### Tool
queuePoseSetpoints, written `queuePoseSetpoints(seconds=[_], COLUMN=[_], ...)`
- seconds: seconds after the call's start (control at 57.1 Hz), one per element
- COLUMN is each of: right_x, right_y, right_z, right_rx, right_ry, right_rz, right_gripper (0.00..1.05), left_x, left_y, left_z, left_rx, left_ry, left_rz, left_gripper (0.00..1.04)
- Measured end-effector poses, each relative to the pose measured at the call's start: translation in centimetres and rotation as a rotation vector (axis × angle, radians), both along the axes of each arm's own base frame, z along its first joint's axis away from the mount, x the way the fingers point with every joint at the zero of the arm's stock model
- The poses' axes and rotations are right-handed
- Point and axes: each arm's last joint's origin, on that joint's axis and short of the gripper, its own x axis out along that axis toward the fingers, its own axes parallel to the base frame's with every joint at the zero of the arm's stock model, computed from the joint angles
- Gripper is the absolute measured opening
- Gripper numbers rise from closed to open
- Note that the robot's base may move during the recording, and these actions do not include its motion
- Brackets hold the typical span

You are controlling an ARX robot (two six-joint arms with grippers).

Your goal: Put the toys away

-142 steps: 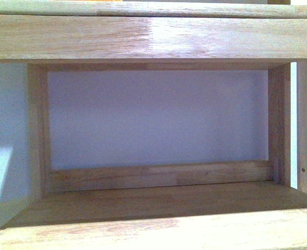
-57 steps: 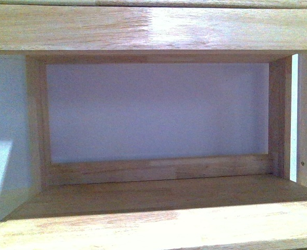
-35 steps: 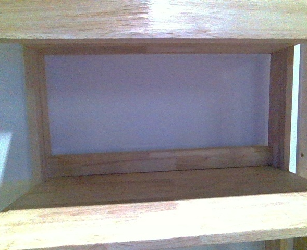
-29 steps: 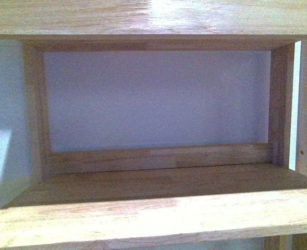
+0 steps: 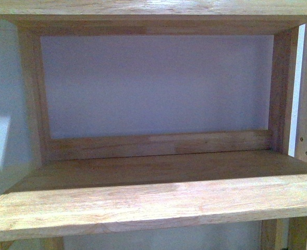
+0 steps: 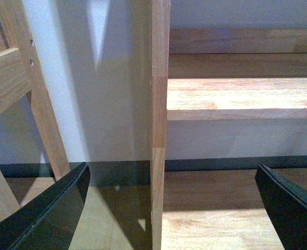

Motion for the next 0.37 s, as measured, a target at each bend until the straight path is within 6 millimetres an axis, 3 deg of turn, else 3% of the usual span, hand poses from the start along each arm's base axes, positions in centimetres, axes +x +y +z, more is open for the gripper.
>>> queuePoseSetpoints(seconds=[0.368], right_x=[0.0], right_y=[0.0], right_z=[0.0], right_rx=[0.0], right_ry=[0.0], right_rz=[0.0], right_gripper=[0.98], left_x=[0.0], left_y=[0.0], left_z=[0.0], left_rx=[0.0], left_ry=[0.0], left_rz=[0.0], left_gripper=[0.99])
